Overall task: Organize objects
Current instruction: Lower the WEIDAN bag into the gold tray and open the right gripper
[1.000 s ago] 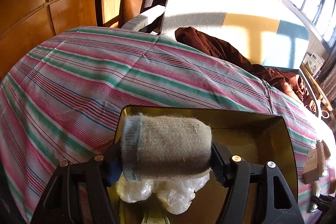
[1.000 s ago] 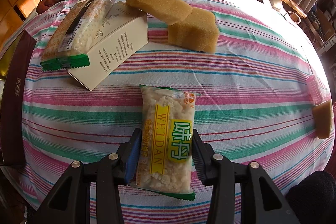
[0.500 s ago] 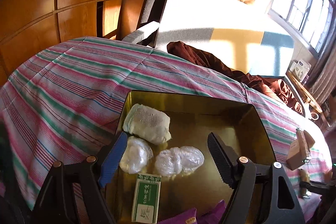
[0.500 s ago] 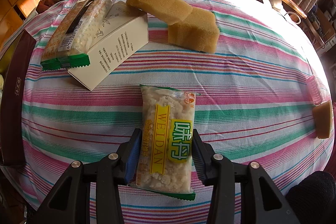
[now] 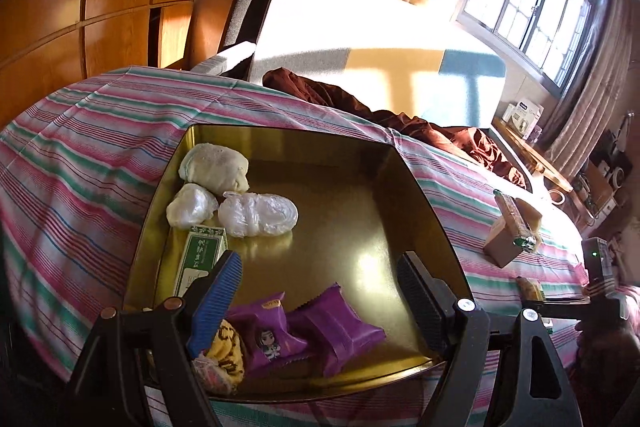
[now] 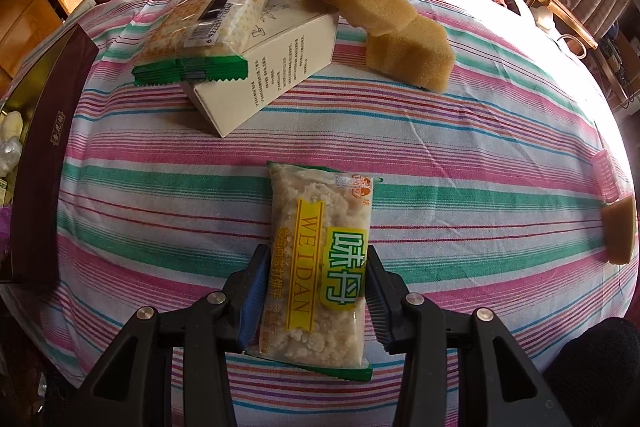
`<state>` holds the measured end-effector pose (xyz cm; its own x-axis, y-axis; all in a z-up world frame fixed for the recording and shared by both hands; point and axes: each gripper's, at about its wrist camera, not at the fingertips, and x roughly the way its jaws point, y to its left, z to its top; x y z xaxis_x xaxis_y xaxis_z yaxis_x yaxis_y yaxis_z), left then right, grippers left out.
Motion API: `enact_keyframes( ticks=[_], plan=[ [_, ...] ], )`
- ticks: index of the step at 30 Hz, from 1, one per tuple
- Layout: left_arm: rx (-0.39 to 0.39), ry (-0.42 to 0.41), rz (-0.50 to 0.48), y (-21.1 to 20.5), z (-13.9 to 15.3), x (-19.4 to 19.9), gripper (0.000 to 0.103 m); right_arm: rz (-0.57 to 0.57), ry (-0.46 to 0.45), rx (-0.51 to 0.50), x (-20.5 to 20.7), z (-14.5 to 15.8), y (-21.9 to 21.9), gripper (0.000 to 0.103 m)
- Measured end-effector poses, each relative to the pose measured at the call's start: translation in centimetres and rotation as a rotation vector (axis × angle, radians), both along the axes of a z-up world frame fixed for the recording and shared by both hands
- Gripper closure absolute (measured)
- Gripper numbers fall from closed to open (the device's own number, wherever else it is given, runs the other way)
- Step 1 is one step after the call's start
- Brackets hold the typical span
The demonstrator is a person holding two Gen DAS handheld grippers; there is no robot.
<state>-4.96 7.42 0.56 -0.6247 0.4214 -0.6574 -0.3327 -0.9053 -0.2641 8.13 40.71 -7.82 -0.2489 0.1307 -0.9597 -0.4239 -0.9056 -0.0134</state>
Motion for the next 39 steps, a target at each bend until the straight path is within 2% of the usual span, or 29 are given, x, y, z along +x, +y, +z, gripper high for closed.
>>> enact_keyframes(
  ticks=[4, 9, 13, 19, 24, 30, 36, 39],
  plan=[
    [-0.027, 0.017, -0.006, -0.4, -0.3, 1.0, 0.023, 0.057, 0.039, -0.035, 0.5, 0.0, -2.7, 0.058],
    [-0.013, 0.020, 0.033, -2.4, 0.0, 1.2, 0.023, 0.112, 0.103, -0.072, 0.1, 0.9, -5.6, 0.059],
    [-0.014, 0.033, 0.077, -4.5, 0.6, 1.3, 0.023, 0.174, 0.215, -0.078, -1.1, 4.6, -8.9, 0.059],
    [-0.022, 0.035, 0.135, -7.5, 0.8, 1.3, 0.023, 0.314, 0.313, -0.115, -6.7, 9.5, -16.7, 0.059],
    [-0.008, 0.021, 0.172, -9.4, 0.5, 1.4, 0.023, 0.339, 0.333, -0.198, -12.4, 9.4, -21.4, 0.059],
    [0.009, -0.005, 0.203, -10.8, -0.2, 1.2, 0.023, 0.347, 0.288, -0.252, -17.2, 7.0, -25.4, 0.059],
    [0.011, -0.017, 0.201, -11.0, -0.6, 1.2, 0.023, 0.315, 0.277, -0.458, -19.2, 4.4, -26.4, 0.056],
    [0.004, -0.019, 0.199, -10.9, -0.8, 1.1, 0.022, 0.335, 0.278, -0.465, -18.8, 4.2, -26.8, 0.056]
  ],
)
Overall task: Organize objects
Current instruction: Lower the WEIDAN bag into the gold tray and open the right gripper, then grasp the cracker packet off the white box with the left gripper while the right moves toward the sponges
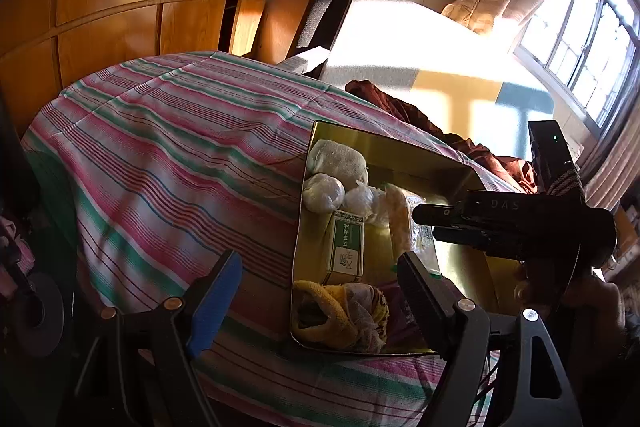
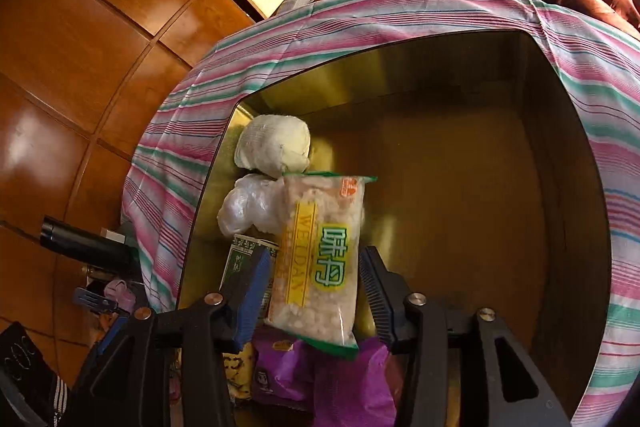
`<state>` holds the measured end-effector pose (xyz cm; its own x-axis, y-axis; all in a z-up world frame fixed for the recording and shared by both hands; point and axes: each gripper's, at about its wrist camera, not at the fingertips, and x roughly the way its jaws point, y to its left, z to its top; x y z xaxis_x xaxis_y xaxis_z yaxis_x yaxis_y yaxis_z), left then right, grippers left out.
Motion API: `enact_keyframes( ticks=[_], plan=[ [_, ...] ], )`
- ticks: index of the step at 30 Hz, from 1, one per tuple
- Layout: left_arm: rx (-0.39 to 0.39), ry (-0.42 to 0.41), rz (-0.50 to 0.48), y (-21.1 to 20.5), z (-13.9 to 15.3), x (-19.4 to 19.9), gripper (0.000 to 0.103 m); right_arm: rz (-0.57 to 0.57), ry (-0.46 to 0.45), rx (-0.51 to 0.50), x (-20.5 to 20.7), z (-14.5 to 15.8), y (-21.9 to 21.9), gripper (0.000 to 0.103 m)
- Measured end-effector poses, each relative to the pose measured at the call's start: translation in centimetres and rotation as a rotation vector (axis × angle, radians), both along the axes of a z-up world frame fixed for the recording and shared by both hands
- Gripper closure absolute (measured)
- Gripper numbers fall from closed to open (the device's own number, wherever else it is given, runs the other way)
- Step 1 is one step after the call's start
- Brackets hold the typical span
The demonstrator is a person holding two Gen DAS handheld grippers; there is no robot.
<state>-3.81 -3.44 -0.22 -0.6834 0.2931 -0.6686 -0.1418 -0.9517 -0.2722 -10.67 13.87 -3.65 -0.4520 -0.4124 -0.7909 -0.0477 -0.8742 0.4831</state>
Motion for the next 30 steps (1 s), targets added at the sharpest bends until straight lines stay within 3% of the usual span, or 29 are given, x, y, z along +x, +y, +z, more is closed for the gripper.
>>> enact_keyframes(
  ticks=[3, 18, 30],
  plan=[
    [-0.005, -0.004, 0.003, 0.1, -0.2, 0.0, 0.022, 0.009, 0.013, 0.008, 0.7, 0.4, 0.1, 0.056],
    [-0.080, 0.011, -0.084, 3.9, 0.4, 0.6, 0.021, 0.030, 0.116, 0.263, 6.4, 3.6, 2.6, 0.054],
    [-0.144, 0.065, -0.196, 8.8, 2.0, 1.5, 0.021, -0.071, 0.134, 0.348, 10.8, 4.3, 8.8, 0.054]
  ],
)
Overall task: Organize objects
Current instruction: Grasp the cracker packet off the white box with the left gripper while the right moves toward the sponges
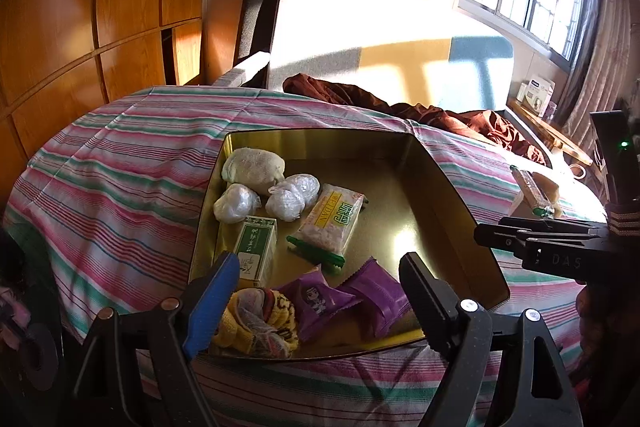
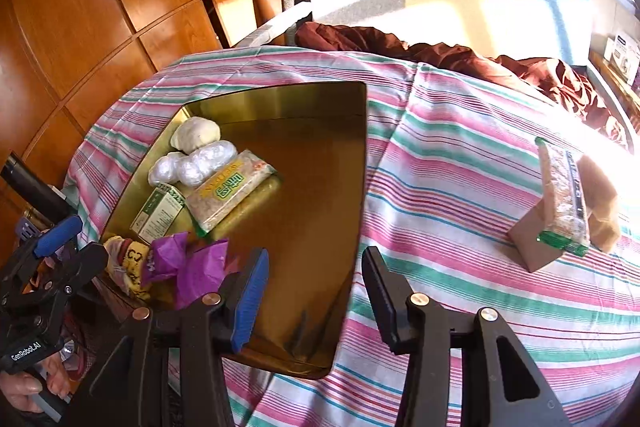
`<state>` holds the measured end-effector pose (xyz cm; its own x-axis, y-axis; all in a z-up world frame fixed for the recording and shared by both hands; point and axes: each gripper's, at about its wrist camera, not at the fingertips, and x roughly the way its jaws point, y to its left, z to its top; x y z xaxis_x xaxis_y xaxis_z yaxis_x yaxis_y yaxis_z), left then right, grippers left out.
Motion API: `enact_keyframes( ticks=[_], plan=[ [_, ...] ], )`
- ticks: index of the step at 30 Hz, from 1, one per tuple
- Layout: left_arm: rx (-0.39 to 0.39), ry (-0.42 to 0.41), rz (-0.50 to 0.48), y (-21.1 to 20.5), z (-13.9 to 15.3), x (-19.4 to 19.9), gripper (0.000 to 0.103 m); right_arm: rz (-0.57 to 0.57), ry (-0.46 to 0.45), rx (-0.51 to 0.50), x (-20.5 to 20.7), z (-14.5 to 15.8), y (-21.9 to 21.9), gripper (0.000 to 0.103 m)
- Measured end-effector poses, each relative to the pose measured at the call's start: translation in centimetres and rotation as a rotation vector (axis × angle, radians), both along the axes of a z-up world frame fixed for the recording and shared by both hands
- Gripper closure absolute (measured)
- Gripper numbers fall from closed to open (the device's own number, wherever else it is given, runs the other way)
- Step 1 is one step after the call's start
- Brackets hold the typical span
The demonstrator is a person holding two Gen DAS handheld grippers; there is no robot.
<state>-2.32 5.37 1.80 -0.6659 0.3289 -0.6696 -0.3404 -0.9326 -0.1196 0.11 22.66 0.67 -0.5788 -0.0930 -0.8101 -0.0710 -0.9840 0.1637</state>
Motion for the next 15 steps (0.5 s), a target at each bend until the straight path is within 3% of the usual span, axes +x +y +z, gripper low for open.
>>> enact_keyframes(
  ticks=[10, 15],
  plan=[
    [-0.038, 0.006, -0.086, 4.2, 0.3, 0.1, 0.020, -0.156, -0.005, 0.053, 2.5, 1.0, 8.6, 0.052],
    [-0.052, 0.008, -0.133, 6.3, 0.4, 0.1, 0.020, -0.267, -0.012, 0.116, 3.8, 1.5, 14.3, 0.043]
  ],
)
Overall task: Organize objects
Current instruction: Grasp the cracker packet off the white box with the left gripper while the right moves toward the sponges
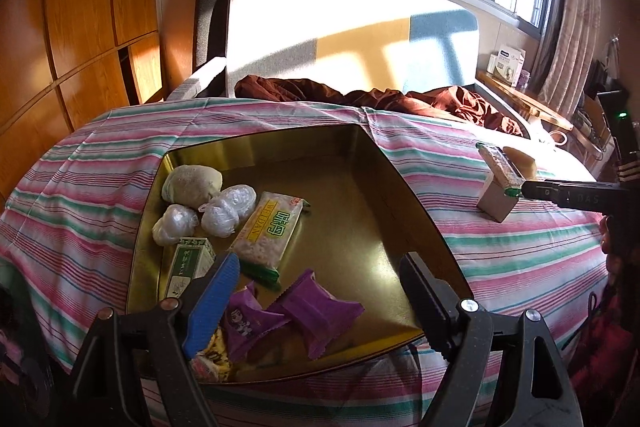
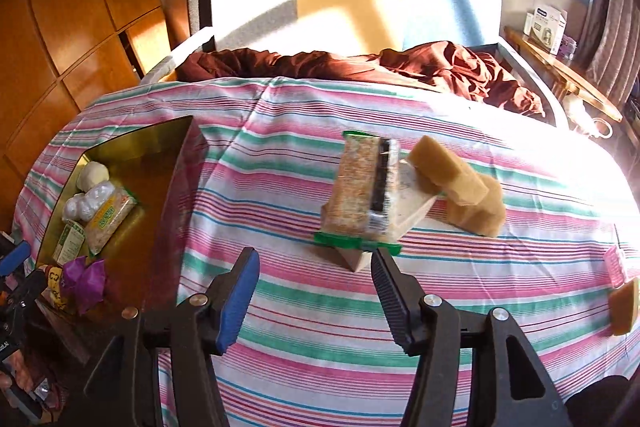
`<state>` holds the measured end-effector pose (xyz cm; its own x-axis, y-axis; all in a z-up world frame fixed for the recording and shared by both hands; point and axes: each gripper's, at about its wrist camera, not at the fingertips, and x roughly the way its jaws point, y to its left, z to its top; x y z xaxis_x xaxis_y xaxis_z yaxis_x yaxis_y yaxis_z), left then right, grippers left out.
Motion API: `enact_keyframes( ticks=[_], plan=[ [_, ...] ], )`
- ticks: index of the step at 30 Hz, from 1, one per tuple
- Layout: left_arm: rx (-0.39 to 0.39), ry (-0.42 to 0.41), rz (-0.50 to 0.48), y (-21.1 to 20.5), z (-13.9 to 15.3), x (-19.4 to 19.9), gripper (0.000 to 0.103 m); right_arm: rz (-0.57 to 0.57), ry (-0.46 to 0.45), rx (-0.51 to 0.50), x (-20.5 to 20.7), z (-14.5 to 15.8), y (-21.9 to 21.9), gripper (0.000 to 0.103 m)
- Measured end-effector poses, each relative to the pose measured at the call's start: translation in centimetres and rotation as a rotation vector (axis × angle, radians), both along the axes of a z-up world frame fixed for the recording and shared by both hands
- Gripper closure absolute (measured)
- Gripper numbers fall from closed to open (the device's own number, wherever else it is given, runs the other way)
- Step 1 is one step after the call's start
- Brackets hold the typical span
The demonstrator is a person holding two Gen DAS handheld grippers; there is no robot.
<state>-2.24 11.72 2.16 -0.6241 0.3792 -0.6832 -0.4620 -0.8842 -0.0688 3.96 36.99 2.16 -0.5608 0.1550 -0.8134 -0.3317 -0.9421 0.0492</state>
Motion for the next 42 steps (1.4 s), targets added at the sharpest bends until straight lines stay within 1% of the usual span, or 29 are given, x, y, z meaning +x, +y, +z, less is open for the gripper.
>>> enact_keyframes(
  ticks=[3, 5, 7, 9, 11, 13, 16, 23, 31, 35, 37, 42],
  plan=[
    [-0.002, 0.001, -0.035, 1.7, 0.2, 0.0, 0.020, -0.116, 0.012, 0.022, 1.3, 0.0, 4.2, 0.043],
    [-0.002, -0.003, -0.063, 3.0, 0.4, 0.1, 0.020, -0.221, 0.026, 0.009, 2.5, -0.5, 7.3, 0.043],
    [-0.003, -0.007, -0.090, 4.4, 0.5, 0.2, 0.020, -0.337, 0.051, -0.048, 4.0, -1.3, 10.1, 0.040],
    [-0.007, -0.007, -0.119, 6.0, 0.7, 0.4, 0.020, -0.464, 0.034, -0.149, 5.2, -2.4, 12.9, 0.038],
    [-0.007, -0.015, -0.146, 7.6, 0.7, 0.6, 0.020, -0.537, 0.073, -0.241, 6.5, -2.7, 14.7, 0.037],
    [-0.002, -0.025, -0.174, 9.2, 0.7, 0.7, 0.020, -0.580, 0.064, -0.281, 7.2, -3.2, 15.5, 0.033],
    [-0.002, -0.038, -0.202, 11.7, 0.5, 0.7, 0.020, -0.585, 0.045, -0.358, 7.4, -4.2, 15.9, 0.033],
    [-0.036, -0.036, -0.269, 17.8, 0.5, -0.5, 0.018, -0.558, 0.037, -0.375, 7.1, -4.3, 15.6, 0.033],
    [-0.069, -0.044, -0.332, 25.1, 0.2, -3.1, 0.014, -0.562, 0.042, -0.433, 7.3, -4.8, 16.1, 0.033],
    [-0.104, -0.076, -0.348, 28.8, -0.6, -4.5, 0.014, -0.562, 0.047, -0.454, 7.4, -5.0, 16.2, 0.032],
    [-0.117, -0.091, -0.358, 30.3, -1.2, -5.1, 0.012, -0.565, 0.047, -0.462, 7.5, -5.1, 16.4, 0.032],
    [-0.164, -0.109, -0.357, 33.3, -2.9, -6.4, 0.010, -0.568, 0.047, -0.471, 7.5, -5.2, 16.5, 0.032]
  ],
)
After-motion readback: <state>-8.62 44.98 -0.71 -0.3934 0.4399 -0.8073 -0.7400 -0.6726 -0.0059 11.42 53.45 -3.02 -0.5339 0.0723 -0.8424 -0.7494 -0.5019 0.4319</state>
